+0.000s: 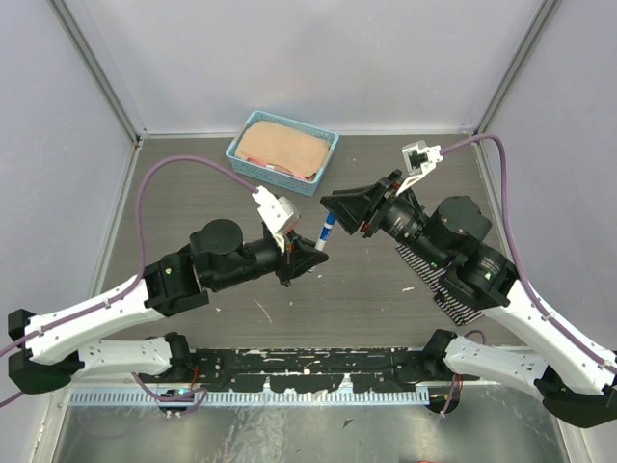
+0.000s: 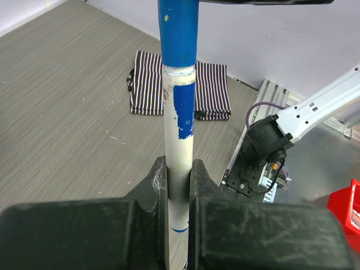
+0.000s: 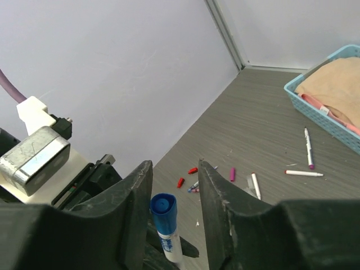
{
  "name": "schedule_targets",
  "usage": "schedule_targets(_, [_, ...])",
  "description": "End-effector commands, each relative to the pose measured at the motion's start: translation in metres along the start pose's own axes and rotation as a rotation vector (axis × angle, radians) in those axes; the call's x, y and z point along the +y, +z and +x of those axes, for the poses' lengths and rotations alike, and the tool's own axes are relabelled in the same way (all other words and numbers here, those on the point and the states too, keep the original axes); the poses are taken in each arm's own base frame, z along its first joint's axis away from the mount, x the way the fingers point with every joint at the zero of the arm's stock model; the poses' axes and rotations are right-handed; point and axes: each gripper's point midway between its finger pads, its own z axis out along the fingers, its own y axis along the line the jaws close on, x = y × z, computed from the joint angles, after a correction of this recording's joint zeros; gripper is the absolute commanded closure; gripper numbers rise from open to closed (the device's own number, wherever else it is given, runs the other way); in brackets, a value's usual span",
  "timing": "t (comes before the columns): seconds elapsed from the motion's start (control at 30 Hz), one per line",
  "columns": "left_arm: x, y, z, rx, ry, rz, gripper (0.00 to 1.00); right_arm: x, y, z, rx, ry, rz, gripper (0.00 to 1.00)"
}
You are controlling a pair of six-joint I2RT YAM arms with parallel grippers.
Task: Insert the pens into the pen caps
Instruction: Remove the pen cap from the pen.
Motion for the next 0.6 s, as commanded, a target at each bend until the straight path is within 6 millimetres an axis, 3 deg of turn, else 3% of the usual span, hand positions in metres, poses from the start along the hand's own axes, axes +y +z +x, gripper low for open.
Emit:
schedule_targets(0.0, [-0.007, -0.004, -0.023, -0.054, -0.009, 0.018, 1.0, 0.019, -0.007, -0.027, -0.073, 0.005, -0.062, 0.58])
schedule_targets(0.23, [-0.004, -0.004, -0.022, -0.053, -0.016, 0.001, 1.0, 0.02, -0.005, -0.014, -0.023, -0.004, -0.085, 0.48])
schedule_targets(0.57, [0.0, -0.003, -0.022, -0.053, -0.024, -0.023, 1.0, 0.017, -0.004, -0.003, 0.016, -0.015, -0.082, 0.63])
